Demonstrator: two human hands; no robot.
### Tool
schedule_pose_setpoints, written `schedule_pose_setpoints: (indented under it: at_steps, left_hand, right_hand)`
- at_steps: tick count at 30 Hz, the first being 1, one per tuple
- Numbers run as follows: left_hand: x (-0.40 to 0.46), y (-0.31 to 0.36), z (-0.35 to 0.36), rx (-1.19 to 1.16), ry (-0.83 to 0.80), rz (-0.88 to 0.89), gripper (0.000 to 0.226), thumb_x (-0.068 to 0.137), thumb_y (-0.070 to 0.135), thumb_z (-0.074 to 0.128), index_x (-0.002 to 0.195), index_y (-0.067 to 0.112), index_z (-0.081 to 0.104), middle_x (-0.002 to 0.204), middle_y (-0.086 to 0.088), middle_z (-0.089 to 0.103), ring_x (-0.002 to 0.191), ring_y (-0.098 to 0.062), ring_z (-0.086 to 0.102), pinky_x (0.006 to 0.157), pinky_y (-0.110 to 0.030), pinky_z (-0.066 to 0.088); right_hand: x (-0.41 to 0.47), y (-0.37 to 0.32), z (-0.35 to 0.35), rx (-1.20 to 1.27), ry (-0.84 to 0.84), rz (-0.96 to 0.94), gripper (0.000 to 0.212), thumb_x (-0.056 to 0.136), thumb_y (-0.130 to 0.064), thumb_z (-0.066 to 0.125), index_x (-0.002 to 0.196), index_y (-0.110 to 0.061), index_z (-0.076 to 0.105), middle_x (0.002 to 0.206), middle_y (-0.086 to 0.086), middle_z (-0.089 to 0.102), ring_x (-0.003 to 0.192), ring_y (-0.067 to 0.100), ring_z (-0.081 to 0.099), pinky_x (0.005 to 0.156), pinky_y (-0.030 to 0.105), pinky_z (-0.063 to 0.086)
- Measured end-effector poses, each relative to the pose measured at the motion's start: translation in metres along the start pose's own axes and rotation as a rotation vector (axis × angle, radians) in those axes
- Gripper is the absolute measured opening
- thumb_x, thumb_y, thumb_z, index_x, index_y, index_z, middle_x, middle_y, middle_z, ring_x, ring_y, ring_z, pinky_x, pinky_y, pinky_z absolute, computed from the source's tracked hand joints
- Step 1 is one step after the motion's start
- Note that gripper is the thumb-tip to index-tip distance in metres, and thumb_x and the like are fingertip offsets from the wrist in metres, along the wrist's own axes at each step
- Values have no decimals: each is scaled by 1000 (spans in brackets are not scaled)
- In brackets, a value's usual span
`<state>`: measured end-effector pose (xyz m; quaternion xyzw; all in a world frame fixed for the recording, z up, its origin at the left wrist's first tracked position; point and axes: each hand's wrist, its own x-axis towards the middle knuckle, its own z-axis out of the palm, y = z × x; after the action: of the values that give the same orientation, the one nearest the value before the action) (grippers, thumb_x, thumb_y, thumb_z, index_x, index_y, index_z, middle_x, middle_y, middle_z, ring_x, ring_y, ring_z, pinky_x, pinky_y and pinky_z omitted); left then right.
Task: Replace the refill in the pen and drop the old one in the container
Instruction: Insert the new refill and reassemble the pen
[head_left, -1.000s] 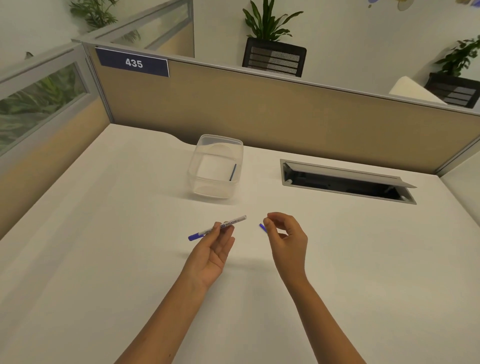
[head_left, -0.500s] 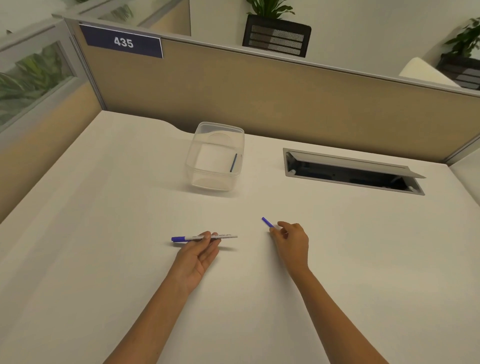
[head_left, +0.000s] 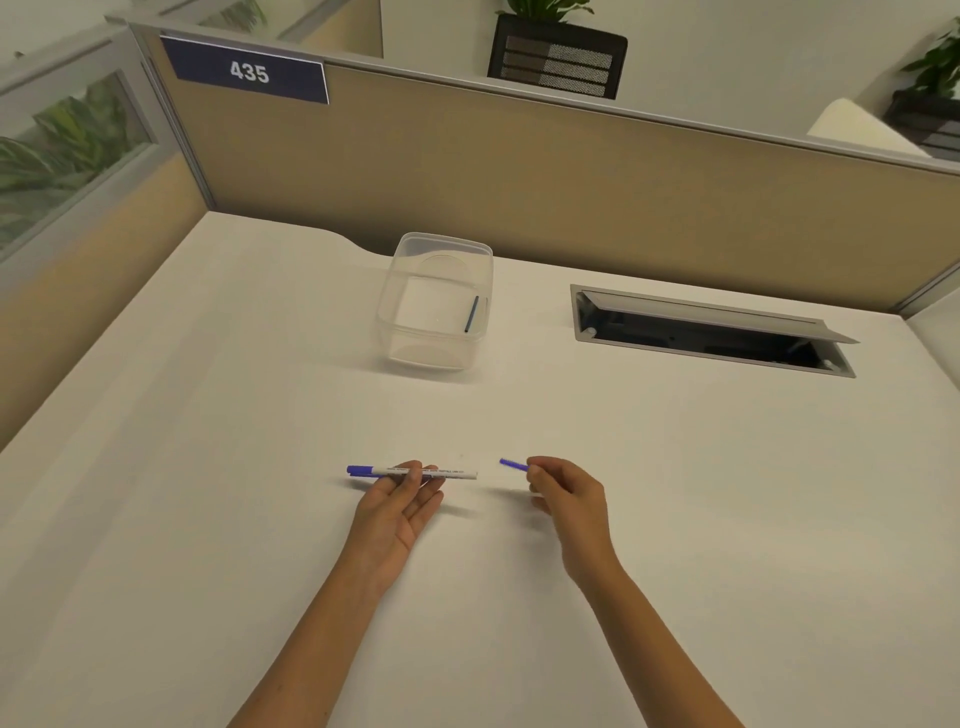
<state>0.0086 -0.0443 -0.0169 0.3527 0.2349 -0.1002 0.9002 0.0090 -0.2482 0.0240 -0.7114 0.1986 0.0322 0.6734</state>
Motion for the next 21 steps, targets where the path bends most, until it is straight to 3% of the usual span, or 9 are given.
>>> schedule_pose_setpoints:
  at_steps: [4, 21]
  left_hand:
    - [-1, 0, 3, 13, 16, 15, 9, 90, 10, 55, 96, 8, 61, 81, 0, 77, 80, -13, 73, 66, -25, 58]
    - [-2, 1, 5, 1, 36, 24, 8, 91, 9, 55, 93, 8, 62, 77, 0, 77, 78, -14, 74, 64, -25, 58]
  right_hand:
    - [-20, -6, 10, 169, -86, 76, 13, 89, -14, 62, 89, -10, 74, 74, 3, 67, 71, 14, 62, 65, 21, 53]
    - [-20, -10, 20, 50, -61, 47, 12, 88, -16, 63, 87, -10, 73, 70, 3, 67, 63, 14, 61, 67, 24, 54]
